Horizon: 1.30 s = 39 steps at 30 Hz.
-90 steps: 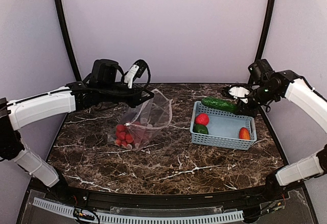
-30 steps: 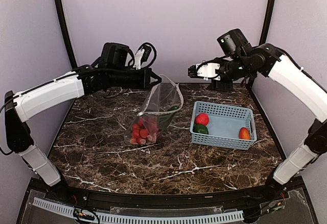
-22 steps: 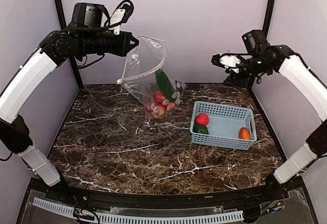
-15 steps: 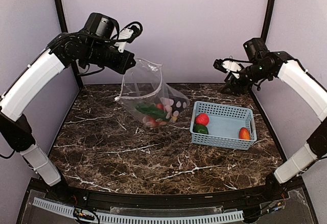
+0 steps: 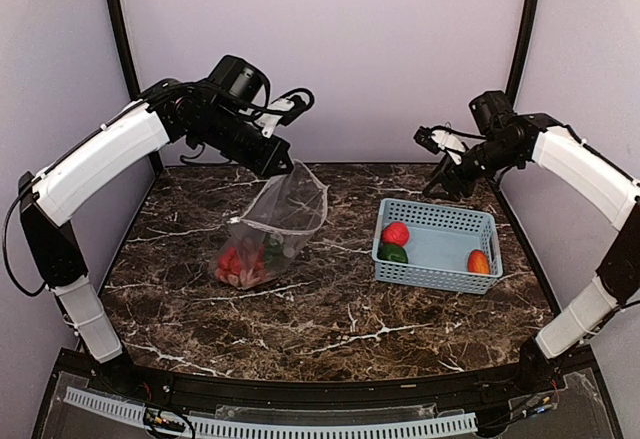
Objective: Place the food in the zip-top bag and seal the zipper
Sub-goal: Place the fake vegetable in the zipper food storage bag, then pick up the fake fruit from the bin.
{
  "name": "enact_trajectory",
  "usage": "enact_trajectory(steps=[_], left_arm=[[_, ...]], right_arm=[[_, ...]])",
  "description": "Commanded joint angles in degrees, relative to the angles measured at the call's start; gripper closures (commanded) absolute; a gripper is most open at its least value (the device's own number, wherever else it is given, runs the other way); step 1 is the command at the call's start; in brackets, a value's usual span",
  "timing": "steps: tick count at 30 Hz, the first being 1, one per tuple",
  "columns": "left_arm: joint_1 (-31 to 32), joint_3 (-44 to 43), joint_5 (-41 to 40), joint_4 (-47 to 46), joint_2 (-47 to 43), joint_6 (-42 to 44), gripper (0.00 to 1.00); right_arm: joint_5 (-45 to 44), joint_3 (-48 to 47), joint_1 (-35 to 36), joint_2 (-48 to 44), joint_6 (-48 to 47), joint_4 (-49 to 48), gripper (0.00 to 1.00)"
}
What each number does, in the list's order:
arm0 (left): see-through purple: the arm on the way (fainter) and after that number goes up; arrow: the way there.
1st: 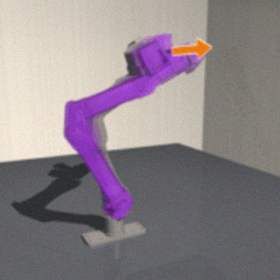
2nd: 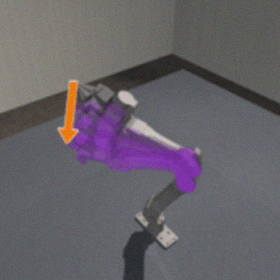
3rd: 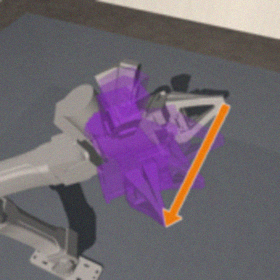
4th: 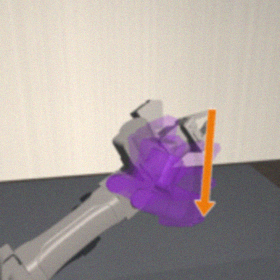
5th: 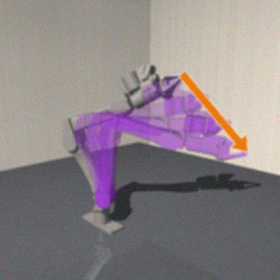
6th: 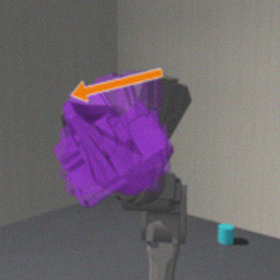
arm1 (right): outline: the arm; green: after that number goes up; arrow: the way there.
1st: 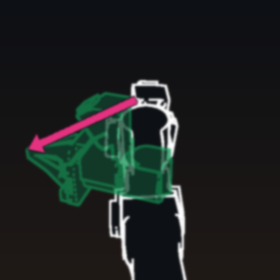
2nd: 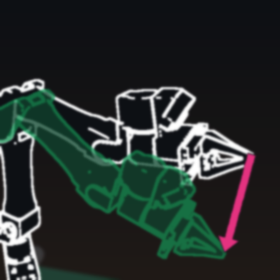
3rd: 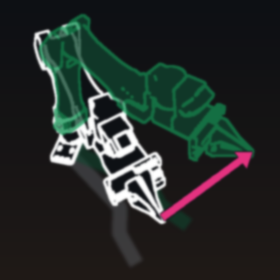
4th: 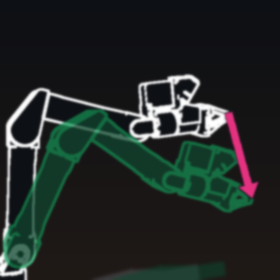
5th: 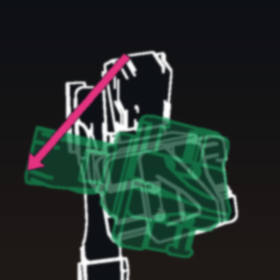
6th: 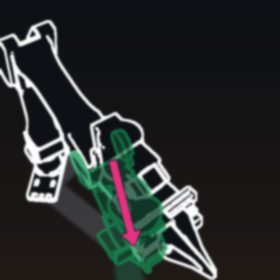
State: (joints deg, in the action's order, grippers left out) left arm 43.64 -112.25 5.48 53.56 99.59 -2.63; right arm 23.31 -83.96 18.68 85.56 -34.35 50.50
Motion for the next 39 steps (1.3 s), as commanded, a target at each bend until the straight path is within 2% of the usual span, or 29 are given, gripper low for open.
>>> enact_trajectory(steps=[1,8,17,39], left_arm=[[-0.02,0.94,3.48,0.28,-0.68,-1.26,0.99],[1.12,9.78,1.81,-3.83,-2.4,-4.21,0.99],[2.67,17.5,1.45,-12.53,-6.37,-8.52,0.99],[2.9,18.87,3.2,-18.65,-10.25,-10.96,0.99]], right_arm=[[3.58,0.99,-0.31,3.21,2.83,-1.59,0.46],[7.84,0.56,-0.31,7.11,5.52,-2.91,0.5],[4.16,-1.38,-0.31,15.73,9.49,-3.18,0.55],[4.73,-7.24,-0.3,29.12,9.63,-2.56,0.34]])
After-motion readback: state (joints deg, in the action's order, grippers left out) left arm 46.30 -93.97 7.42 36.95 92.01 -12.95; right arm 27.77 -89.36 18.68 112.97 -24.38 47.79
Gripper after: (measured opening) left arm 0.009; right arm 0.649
